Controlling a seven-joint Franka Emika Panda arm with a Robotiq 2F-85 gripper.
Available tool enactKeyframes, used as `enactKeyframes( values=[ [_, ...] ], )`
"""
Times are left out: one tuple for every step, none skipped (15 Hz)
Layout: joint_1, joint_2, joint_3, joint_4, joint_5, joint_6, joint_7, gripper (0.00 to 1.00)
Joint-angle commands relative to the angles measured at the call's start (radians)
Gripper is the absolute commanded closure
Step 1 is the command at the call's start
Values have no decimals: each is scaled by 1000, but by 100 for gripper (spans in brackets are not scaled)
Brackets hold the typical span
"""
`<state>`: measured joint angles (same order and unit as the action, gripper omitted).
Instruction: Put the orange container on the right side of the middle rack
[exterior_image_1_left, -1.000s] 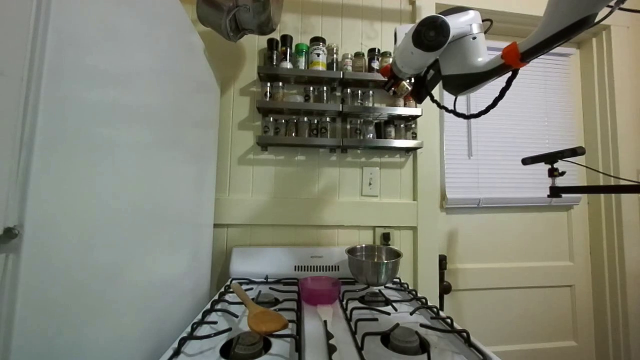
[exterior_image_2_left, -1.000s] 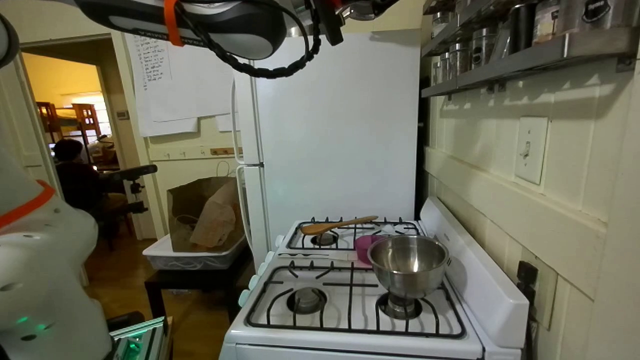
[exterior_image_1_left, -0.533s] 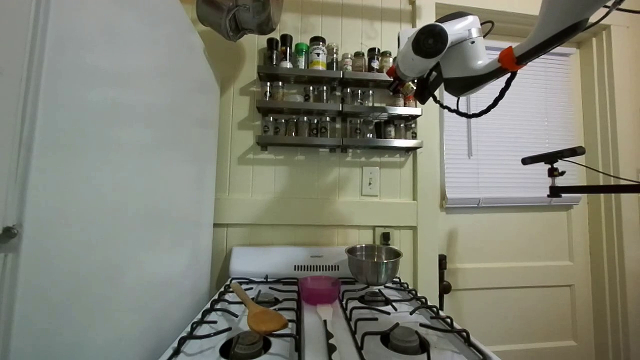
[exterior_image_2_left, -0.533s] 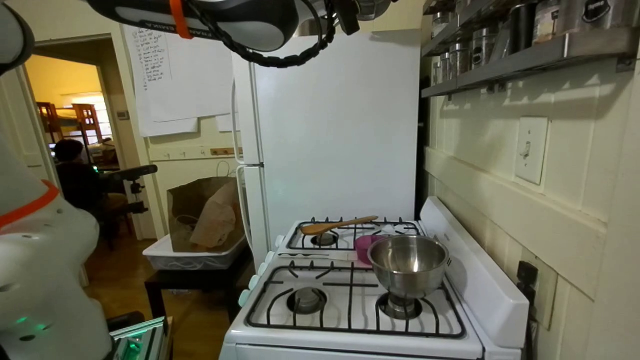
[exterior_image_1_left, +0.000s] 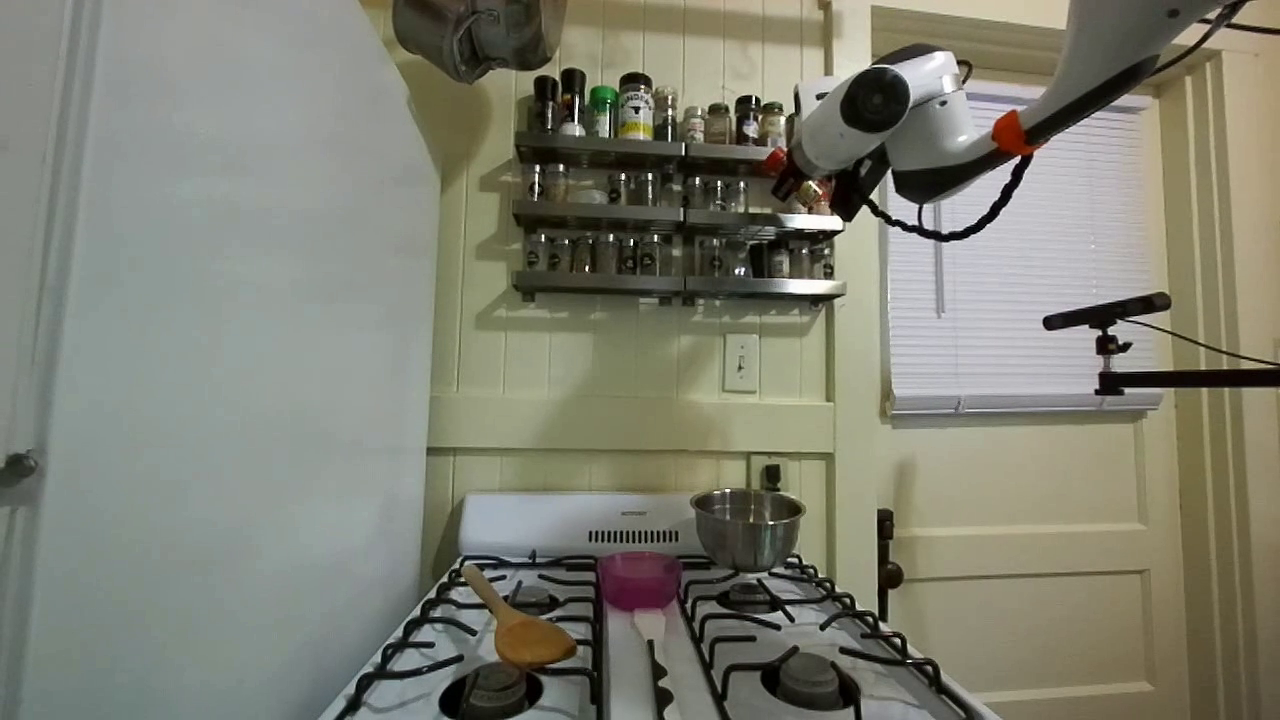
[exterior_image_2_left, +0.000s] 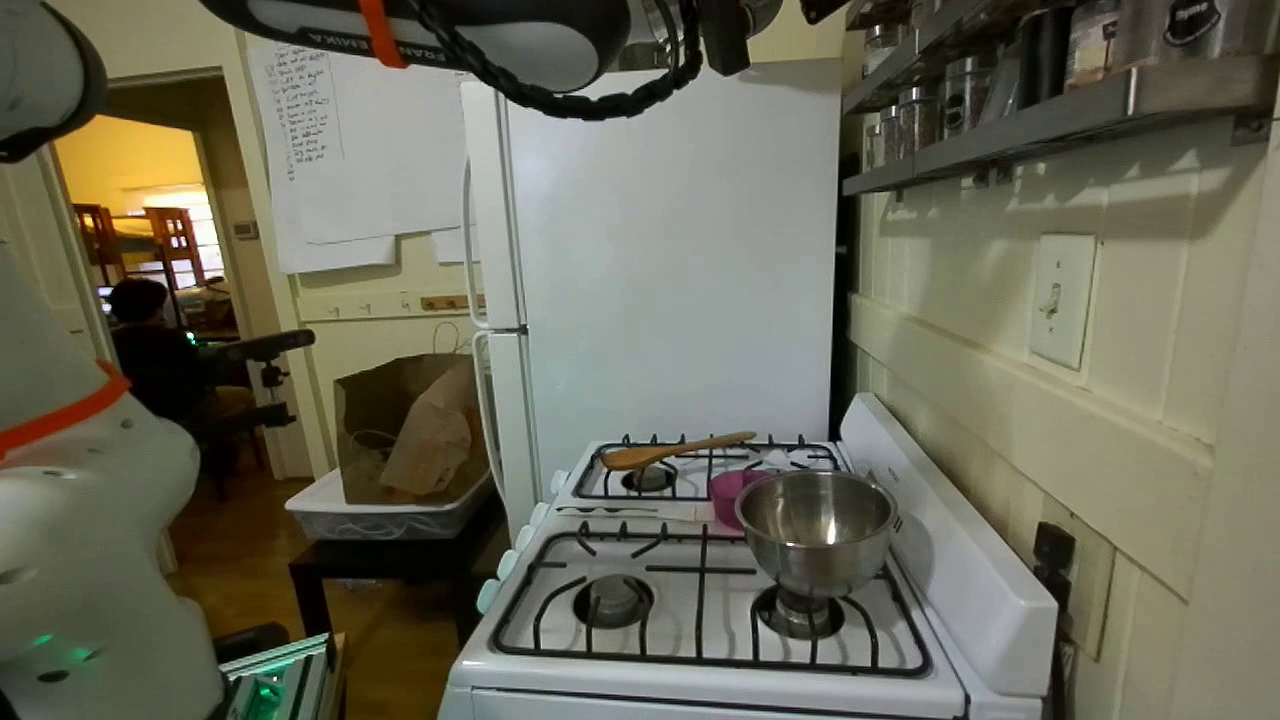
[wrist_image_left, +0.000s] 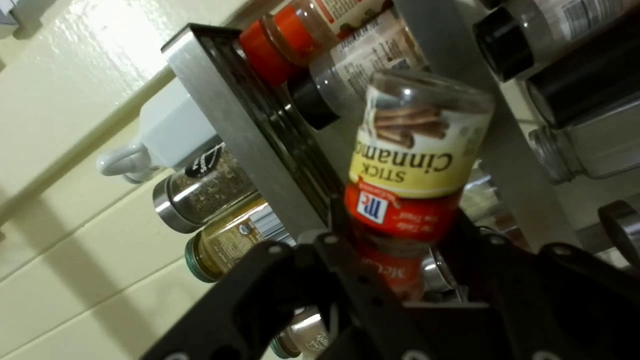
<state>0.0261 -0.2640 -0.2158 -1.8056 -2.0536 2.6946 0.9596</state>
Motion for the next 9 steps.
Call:
enactKeyframes(
  values=[
    [0,37,-33,70,-99,104,23,78],
    [2,45,-41,85,-122,125,29,78],
    [2,52,-48,99,-140,144,28,78],
    [3,61,-56,114,-153,165,30,78],
    [5,71,-63,128,-173,180,39,78],
    [6,82,-71,144,-191,195,46,78],
    [7,92,-78,158,-203,210,53,78],
    [9,105,-85,174,-219,223,64,78],
    [11,116,-89,188,-239,229,78,78]
  ],
)
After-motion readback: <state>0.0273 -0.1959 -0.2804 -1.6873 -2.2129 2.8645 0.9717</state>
